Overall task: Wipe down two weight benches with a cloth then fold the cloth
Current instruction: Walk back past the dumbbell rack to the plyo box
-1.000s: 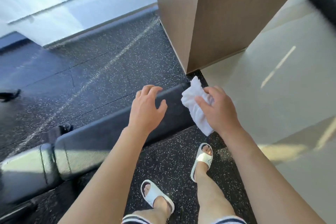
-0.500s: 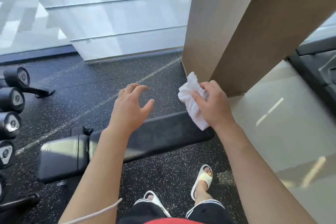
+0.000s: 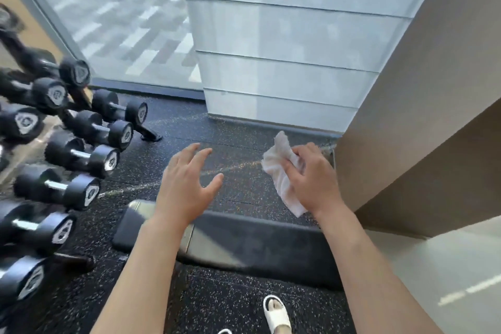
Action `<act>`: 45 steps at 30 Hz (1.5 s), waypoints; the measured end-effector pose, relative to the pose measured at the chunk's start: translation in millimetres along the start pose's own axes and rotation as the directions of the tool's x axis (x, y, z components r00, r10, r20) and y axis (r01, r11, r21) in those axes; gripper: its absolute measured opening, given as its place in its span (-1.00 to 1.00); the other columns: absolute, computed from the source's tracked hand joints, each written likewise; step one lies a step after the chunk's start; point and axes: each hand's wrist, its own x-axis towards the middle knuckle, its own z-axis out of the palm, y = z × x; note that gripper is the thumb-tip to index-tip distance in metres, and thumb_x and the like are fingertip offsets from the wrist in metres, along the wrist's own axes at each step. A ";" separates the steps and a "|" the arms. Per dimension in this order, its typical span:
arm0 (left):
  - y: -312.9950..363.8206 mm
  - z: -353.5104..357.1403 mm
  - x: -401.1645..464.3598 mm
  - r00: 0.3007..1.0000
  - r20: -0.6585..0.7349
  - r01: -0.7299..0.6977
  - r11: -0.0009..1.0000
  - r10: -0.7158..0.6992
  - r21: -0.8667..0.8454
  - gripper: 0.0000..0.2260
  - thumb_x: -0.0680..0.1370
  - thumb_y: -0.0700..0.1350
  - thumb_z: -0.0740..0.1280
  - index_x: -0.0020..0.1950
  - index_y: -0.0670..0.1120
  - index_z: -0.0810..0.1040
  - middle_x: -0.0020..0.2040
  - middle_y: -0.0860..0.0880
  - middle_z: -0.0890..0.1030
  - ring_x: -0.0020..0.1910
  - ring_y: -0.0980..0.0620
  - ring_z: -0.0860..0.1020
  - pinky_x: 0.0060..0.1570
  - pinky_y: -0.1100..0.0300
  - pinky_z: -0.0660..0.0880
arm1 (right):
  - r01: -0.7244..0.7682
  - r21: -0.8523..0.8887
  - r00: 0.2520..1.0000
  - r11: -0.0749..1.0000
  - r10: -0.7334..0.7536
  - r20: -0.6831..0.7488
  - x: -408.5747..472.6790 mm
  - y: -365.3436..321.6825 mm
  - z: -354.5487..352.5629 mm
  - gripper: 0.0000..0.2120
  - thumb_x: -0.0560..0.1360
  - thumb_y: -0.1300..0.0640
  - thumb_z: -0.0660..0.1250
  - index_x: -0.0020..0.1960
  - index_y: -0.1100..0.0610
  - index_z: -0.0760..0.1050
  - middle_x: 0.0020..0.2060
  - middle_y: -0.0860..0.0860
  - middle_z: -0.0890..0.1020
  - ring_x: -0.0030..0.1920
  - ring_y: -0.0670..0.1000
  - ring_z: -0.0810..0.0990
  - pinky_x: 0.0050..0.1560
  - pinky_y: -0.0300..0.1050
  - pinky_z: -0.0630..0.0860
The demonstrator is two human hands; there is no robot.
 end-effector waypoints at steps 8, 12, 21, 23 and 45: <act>-38.1 -38.3 -18.2 0.942 -0.213 0.270 0.962 -0.260 0.022 -0.37 0.56 0.25 0.34 0.57 -0.01 0.45 0.60 -0.10 0.37 0.57 -0.17 0.31 0.54 -0.25 0.29 | 0.222 0.139 0.955 0.965 -0.244 0.170 69.2 -50.4 47.5 -0.86 0.63 -0.06 0.36 0.05 0.01 0.56 -0.06 -0.13 0.51 -0.17 -0.07 0.53 -0.15 -0.06 0.47; -49.7 -60.2 -45.6 0.868 -0.313 0.408 0.913 -0.386 0.005 -0.33 0.51 0.33 0.21 0.55 0.04 0.45 0.58 -0.03 0.39 0.55 -0.11 0.32 0.54 -0.19 0.31 | 0.319 0.184 0.900 0.930 -0.358 0.247 86.2 -86.3 73.0 -0.86 0.62 -0.07 0.34 0.08 -0.02 0.56 -0.03 -0.13 0.52 -0.14 -0.04 0.54 -0.12 -0.06 0.45; -96.6 -113.8 -149.8 0.646 -0.490 0.652 0.757 -0.585 -0.045 -0.41 0.58 0.22 0.37 0.57 0.07 0.41 0.57 0.03 0.38 0.56 -0.03 0.28 0.53 -0.17 0.34 | 0.466 0.360 0.722 0.808 -0.583 0.372 51.2 -197.1 139.0 -0.88 0.63 -0.07 0.33 0.03 -0.02 0.52 -0.06 -0.15 0.46 -0.17 -0.03 0.51 -0.15 -0.07 0.36; -110.6 -129.7 -175.7 0.598 -0.512 0.685 0.725 -0.616 -0.071 -0.42 0.58 0.23 0.36 0.57 0.08 0.41 0.57 0.05 0.37 0.55 -0.04 0.29 0.52 -0.17 0.34 | 0.481 0.402 0.689 0.779 -0.620 0.376 34.8 -225.9 153.3 -0.87 0.62 -0.05 0.34 0.04 0.00 0.53 -0.05 -0.14 0.47 -0.15 -0.01 0.52 -0.12 -0.04 0.41; -312.8 -277.0 -510.1 0.265 -0.612 0.855 0.475 -0.745 -0.209 -0.42 0.59 0.25 0.31 0.57 0.06 0.41 0.57 0.06 0.38 0.55 0.01 0.32 0.51 -0.13 0.36 | 0.605 0.600 0.339 0.523 -0.851 0.401 -253.8 -555.9 318.3 -0.84 0.62 -0.08 0.32 -0.05 -0.03 0.46 -0.08 -0.13 0.46 -0.17 -0.17 0.50 -0.30 -0.15 0.37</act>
